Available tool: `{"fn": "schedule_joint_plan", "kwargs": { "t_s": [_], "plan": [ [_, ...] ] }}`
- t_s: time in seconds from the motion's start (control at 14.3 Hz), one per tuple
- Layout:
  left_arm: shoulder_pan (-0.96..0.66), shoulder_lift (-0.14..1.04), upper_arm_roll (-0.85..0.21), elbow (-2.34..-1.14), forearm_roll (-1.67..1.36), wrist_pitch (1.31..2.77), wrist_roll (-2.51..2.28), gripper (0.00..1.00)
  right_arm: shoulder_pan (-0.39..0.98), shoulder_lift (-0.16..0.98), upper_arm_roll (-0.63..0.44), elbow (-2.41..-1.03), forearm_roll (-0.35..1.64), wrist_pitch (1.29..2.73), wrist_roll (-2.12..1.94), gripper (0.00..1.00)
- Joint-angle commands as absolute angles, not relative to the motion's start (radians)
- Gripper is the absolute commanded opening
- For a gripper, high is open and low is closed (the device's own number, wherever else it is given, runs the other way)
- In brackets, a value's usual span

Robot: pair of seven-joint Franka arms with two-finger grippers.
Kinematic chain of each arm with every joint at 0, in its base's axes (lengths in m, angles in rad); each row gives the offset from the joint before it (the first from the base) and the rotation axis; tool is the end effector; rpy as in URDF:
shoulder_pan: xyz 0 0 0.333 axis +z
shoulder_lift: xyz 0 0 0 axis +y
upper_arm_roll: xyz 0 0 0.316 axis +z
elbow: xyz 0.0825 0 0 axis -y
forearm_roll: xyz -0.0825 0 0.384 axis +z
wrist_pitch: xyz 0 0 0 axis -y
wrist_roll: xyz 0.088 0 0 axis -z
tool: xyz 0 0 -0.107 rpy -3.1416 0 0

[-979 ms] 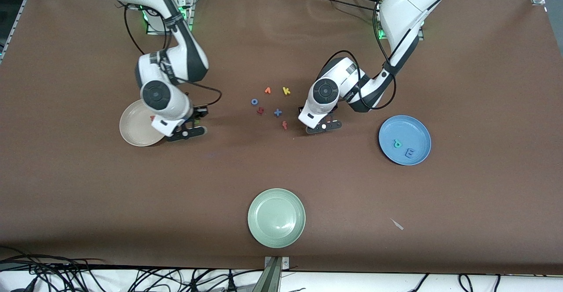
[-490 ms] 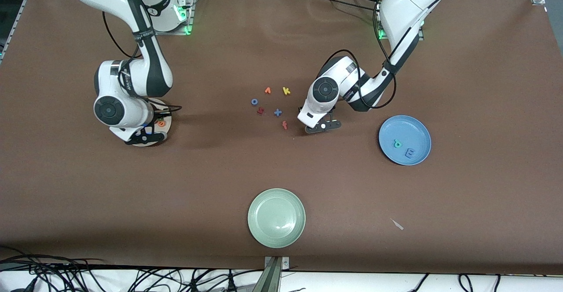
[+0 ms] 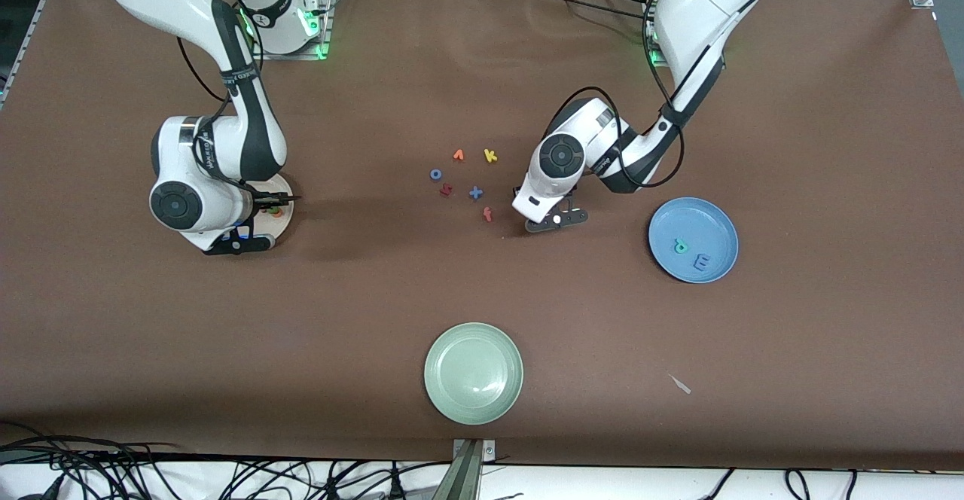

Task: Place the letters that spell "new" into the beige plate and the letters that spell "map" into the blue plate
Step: 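Drop the n in the white plate while the left gripper drops the d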

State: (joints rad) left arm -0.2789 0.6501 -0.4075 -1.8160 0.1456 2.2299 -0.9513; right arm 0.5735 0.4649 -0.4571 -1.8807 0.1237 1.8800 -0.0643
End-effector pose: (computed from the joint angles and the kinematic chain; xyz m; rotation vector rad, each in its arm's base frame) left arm 0.4978 -0.3851 0.1907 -3.0721 -0.3360 0.3478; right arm 0.5757 0.0868 0.2581 2.9659 0.1755 -0.6182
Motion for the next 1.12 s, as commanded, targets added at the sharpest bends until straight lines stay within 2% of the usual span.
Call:
{"fn": "schedule_joint_plan", "kwargs": {
  "t_s": [0.0,0.14,0.28,0.49,0.7,0.84,1.05],
  "plan": [
    [-0.236,0.585,-0.407,-1.746,0.143,2.052,-0.85,0.02,0.571,0.468,-0.457,-1.682,0.138,1.637,-0.063,1.0],
    [-0.186,0.572,-0.408,-1.691,0.143,1.941,-0.735,0.02,0.572,0.46,-0.457,-1.612,0.138,1.537,-0.061,1.0],
    [-0.128,0.569,-0.407,-1.66,0.143,1.892,-0.625,0.03,0.574,0.443,-0.459,-1.573,0.137,1.455,-0.067,1.0],
    [-0.026,0.56,-0.4,-1.649,0.146,1.881,-0.436,0.04,0.681,0.393,-0.563,-1.53,0.127,1.416,-0.061,1.0],
    [0.061,0.561,-0.399,-1.651,0.162,1.888,-0.307,0.06,0.666,0.371,-0.563,-1.494,0.135,1.41,-0.058,1.0],
    [0.107,0.572,-0.4,-1.666,0.205,1.891,-0.266,0.08,0.587,0.325,-0.478,-1.491,0.124,1.413,-0.067,1.0],
    [0.179,0.587,-0.4,-1.693,0.212,1.89,-0.187,0.11,0.418,0.253,-0.243,-1.491,-0.029,1.414,-0.051,1.0]
  ]
}}
